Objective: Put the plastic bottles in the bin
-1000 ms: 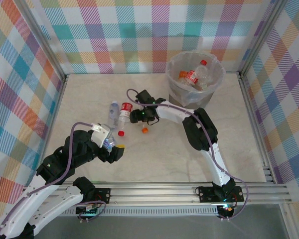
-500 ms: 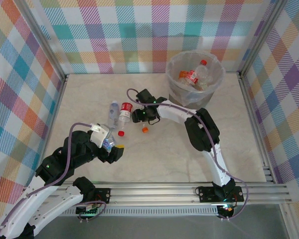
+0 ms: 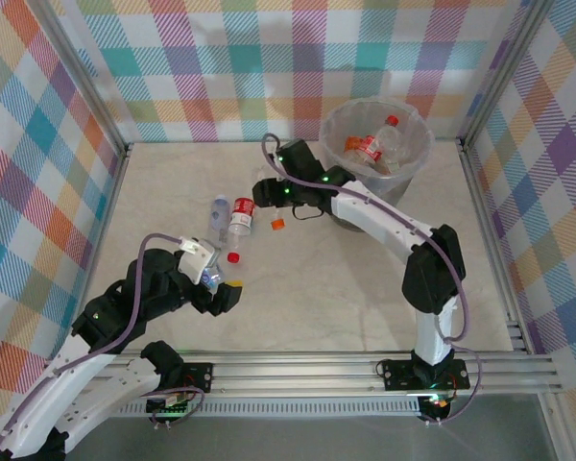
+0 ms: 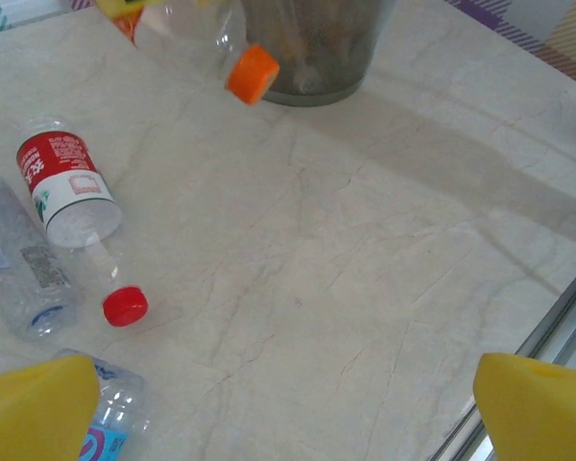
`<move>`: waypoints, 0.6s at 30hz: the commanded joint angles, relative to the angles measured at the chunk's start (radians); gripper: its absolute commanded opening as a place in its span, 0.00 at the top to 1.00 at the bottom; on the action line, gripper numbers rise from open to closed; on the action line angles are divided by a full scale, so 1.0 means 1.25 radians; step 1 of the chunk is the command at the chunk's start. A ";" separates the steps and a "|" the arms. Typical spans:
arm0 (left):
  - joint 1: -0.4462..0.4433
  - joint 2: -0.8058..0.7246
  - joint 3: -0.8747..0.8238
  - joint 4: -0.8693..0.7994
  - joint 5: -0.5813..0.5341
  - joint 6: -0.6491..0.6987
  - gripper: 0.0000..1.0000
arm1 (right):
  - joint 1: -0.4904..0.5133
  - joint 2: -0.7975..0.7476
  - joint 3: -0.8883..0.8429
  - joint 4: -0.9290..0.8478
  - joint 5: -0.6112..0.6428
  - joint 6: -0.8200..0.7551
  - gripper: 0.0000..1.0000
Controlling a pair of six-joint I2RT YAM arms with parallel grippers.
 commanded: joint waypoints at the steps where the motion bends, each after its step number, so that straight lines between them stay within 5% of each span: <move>1: 0.009 0.009 0.042 0.039 0.035 0.000 0.00 | -0.007 -0.054 0.046 -0.041 0.000 0.059 0.48; 18: 0.008 0.117 0.110 0.172 0.148 -0.025 0.00 | -0.168 -0.150 0.126 -0.064 0.048 0.098 0.50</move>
